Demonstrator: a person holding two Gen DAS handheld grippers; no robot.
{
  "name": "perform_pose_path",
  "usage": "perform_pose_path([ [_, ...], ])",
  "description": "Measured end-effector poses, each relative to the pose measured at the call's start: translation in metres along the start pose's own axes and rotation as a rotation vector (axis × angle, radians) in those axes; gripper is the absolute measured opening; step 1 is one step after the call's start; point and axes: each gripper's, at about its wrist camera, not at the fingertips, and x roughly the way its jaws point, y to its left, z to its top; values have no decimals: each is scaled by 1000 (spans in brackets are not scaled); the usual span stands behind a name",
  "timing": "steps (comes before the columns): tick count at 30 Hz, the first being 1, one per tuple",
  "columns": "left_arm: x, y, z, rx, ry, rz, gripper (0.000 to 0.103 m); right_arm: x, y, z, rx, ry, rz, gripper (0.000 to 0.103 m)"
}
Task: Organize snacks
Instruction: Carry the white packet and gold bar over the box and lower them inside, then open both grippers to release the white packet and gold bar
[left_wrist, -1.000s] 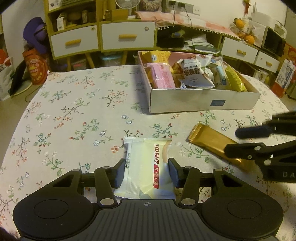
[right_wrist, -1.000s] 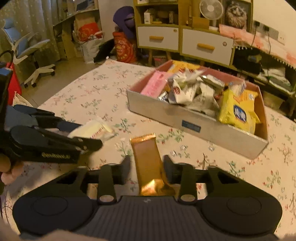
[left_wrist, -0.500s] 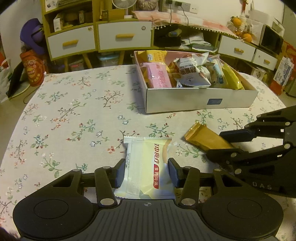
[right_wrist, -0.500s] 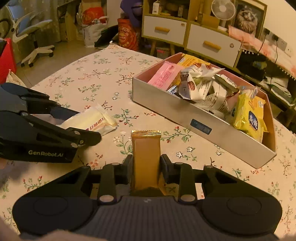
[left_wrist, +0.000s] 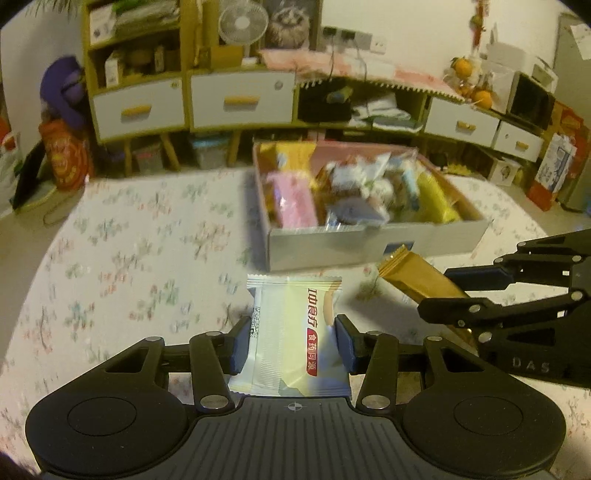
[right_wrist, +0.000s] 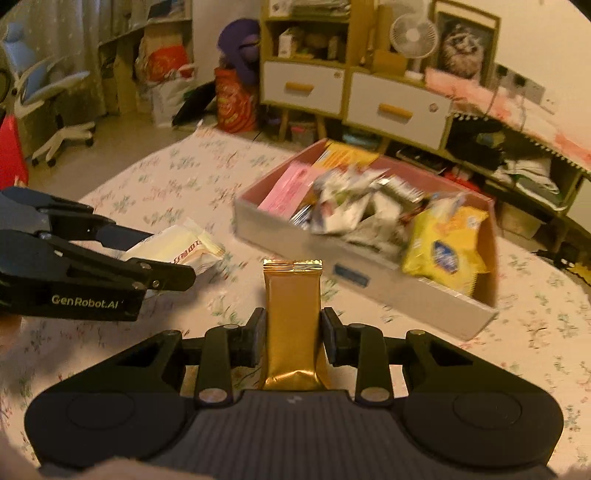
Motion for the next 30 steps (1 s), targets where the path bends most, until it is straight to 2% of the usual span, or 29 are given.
perform_pose_path([
  [8,7,-9,40,22,-62,6,45,-12,-37,30,79,-84,-58,29],
  [12,16,-10,73,20,-98,8,45,-9,-59,47,132,-105,-94,29],
  [17,42,-16,105,24,-105,23,45,7,-79,58,185,-104,-115,29],
  [23,74,-27,123,62,-96,26,45,29,-90,64,204,-84,-124,29],
  [30,102,-34,127,78,-86,30,45,45,-97,61,235,-62,-152,29],
])
